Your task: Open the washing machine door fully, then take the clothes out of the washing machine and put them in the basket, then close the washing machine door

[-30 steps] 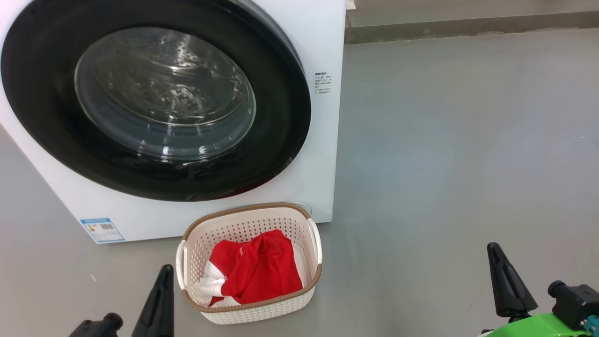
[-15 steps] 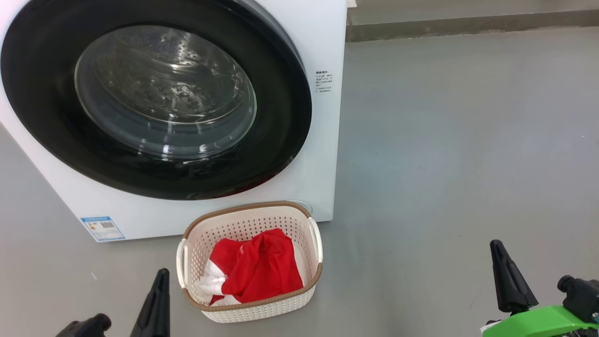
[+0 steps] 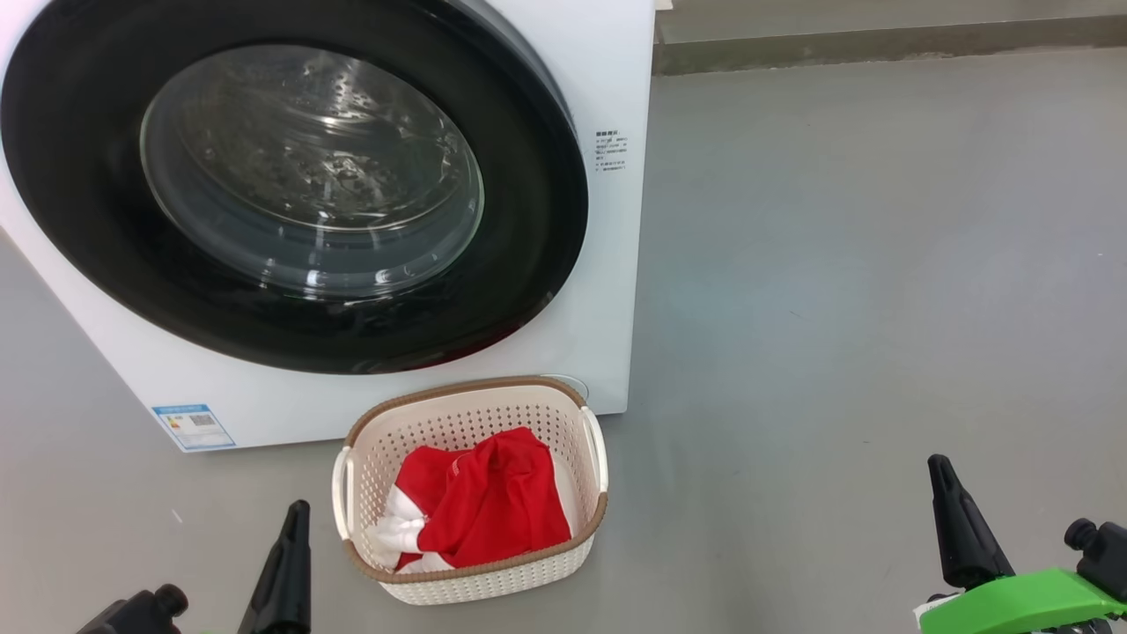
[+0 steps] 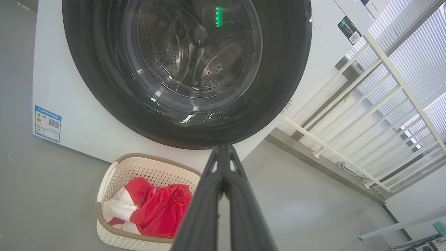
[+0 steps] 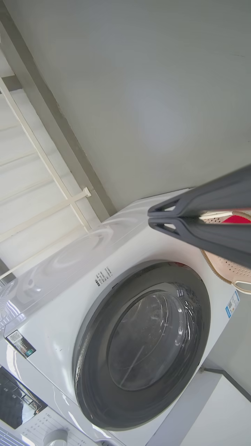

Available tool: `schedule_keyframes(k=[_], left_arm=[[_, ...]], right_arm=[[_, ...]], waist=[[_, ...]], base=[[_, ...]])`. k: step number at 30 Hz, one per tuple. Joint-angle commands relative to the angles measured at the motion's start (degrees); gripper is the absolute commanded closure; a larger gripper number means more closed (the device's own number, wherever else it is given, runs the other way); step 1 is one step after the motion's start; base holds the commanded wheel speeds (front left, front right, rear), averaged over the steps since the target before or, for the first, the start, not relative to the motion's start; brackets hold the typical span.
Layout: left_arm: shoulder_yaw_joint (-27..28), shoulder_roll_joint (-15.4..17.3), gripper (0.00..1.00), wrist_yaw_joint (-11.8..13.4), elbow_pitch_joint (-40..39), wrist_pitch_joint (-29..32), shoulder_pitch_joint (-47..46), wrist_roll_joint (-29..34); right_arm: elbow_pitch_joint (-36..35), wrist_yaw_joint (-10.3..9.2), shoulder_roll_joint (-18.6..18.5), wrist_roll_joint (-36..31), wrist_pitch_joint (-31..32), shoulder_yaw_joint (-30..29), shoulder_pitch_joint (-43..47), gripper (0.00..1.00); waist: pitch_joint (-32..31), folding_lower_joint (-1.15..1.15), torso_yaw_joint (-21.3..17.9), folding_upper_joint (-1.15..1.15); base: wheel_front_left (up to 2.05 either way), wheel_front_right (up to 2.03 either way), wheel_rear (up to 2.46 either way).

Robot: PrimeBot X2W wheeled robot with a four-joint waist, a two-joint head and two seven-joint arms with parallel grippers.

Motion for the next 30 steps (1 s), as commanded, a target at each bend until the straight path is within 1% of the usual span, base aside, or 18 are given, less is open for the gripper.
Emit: schedule_keyframes(k=[1, 30], left_arm=[[1.24, 0.3, 1.0, -0.59, -0.96, 0.56, -2.38, -1.81], [3.23, 0.45, 1.0, -1.47, 1.33, 5.18, -4.17, -20.11]], right_arm=[[-1.17, -0.08, -0.89, 2.04, 0.63, 0.11, -3.38, 1.0], [0.68, -0.13, -1.23, 20.63, 5.45, -0.12, -5.9, 1.0]], waist=[[0.03, 0.0, 0.02, 0.0], [0.52, 0.0, 0.26, 0.0]], base=[[0.0, 0.0, 0.0], [0.0, 0.0, 0.0]])
